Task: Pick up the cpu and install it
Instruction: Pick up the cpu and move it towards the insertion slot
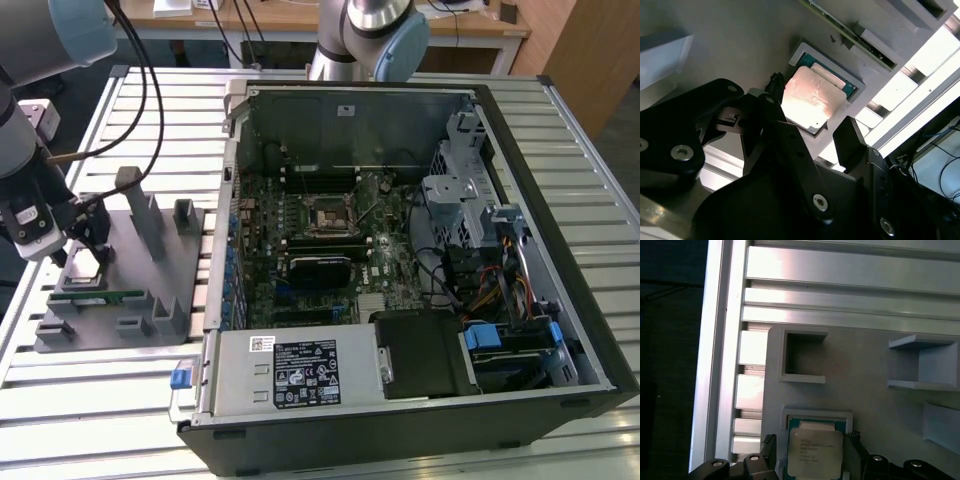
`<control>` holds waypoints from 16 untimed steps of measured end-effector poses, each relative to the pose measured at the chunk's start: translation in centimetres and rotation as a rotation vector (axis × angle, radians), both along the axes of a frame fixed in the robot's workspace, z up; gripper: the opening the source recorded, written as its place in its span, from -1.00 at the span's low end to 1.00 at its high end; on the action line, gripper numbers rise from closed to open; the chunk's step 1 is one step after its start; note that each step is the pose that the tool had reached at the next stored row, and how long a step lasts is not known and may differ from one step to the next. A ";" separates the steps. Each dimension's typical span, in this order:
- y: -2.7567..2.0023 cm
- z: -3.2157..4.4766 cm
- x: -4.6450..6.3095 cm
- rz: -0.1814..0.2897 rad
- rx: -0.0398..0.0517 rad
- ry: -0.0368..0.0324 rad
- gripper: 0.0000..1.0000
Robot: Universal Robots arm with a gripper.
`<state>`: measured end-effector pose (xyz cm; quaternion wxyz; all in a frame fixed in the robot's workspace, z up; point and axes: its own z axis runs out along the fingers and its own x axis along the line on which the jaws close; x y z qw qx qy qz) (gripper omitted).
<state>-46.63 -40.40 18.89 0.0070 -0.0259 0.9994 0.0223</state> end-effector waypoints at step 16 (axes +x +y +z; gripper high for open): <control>0.00 -0.43 0.1 0.000 -0.0013 -0.0011 0.15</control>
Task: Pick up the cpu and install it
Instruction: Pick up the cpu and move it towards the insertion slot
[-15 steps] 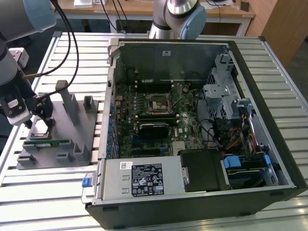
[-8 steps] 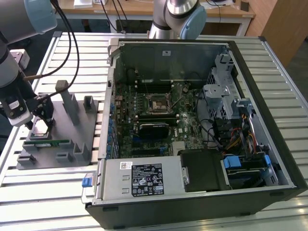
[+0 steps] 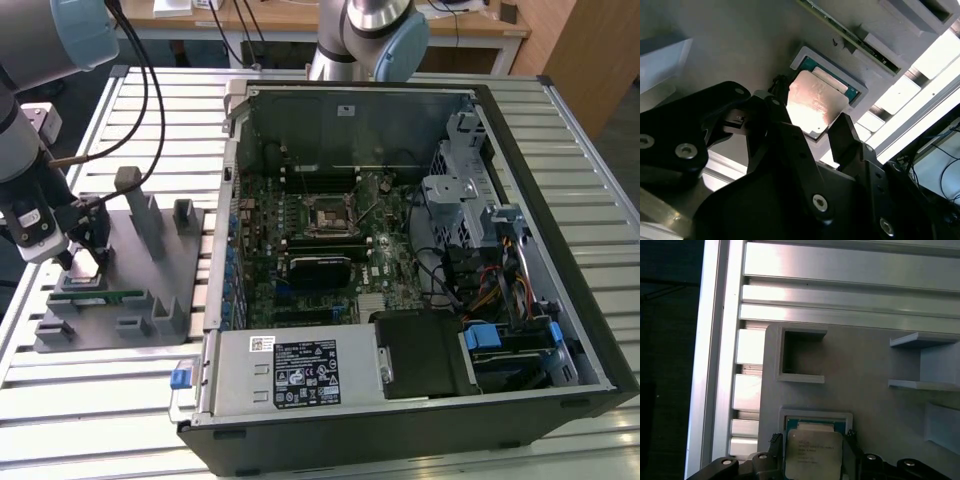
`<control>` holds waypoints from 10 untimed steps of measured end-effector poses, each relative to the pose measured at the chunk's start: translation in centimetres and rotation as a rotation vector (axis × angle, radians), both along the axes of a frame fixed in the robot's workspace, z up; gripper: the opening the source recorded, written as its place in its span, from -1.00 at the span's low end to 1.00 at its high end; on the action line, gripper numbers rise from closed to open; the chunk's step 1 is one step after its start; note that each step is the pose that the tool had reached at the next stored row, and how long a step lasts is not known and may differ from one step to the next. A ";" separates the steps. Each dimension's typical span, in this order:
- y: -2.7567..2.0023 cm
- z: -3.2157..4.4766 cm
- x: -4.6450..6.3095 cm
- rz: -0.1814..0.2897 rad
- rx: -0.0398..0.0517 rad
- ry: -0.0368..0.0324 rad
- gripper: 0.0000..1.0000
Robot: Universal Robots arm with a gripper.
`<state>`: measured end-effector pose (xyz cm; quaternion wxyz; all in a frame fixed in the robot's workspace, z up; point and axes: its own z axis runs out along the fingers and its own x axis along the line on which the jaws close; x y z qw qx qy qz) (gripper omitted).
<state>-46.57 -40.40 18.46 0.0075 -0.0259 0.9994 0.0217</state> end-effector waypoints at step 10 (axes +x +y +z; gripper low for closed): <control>-0.15 0.00 0.0 0.000 -0.0034 -0.0012 0.15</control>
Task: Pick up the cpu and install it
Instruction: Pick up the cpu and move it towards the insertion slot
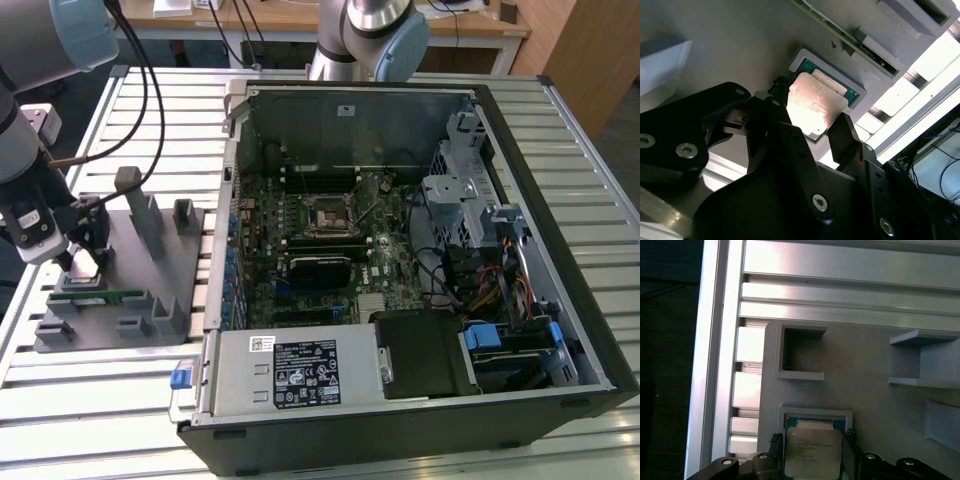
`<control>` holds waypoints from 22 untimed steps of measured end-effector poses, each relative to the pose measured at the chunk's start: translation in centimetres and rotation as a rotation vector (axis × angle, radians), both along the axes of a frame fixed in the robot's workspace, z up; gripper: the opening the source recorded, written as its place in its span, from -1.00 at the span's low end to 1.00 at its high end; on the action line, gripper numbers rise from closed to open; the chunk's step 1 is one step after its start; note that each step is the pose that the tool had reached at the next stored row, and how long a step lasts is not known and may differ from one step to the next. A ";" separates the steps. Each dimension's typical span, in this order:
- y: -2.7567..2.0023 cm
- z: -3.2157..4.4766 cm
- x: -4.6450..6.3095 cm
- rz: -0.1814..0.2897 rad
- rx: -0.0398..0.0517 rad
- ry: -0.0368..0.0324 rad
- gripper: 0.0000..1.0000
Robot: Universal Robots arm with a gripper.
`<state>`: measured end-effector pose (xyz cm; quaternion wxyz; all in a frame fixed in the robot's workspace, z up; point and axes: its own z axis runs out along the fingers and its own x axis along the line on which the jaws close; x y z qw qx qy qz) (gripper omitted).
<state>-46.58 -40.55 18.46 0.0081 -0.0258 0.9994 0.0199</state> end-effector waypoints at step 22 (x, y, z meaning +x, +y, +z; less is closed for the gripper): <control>-0.06 1.16 0.1 -0.003 0.0000 0.0001 0.07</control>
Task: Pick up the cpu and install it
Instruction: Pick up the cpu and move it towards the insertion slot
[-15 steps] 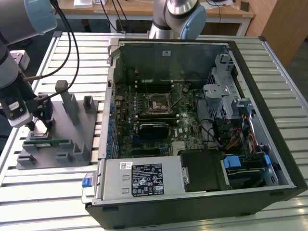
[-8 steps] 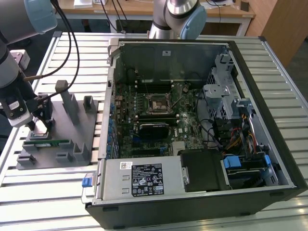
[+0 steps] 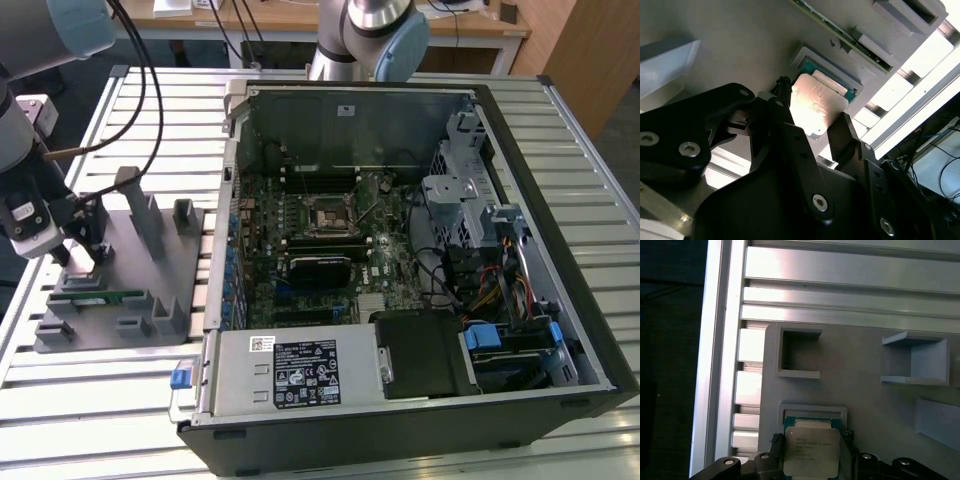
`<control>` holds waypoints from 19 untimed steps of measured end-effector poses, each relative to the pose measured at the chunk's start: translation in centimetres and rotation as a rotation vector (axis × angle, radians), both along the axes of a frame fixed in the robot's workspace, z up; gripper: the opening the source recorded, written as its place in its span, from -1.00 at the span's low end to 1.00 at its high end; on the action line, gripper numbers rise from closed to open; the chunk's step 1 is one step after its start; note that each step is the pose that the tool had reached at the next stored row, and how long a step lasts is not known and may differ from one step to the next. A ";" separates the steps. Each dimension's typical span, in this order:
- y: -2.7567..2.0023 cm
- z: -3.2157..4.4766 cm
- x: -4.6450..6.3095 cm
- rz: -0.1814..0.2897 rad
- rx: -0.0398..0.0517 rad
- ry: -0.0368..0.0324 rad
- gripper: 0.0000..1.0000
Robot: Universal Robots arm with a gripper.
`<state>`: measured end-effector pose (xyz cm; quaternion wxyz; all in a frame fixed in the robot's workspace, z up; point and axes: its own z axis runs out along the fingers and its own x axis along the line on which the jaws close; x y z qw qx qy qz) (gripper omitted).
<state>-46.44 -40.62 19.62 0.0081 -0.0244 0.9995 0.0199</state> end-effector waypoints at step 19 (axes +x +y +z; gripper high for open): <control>0.00 3.69 0.0 0.000 0.0000 -0.0001 0.07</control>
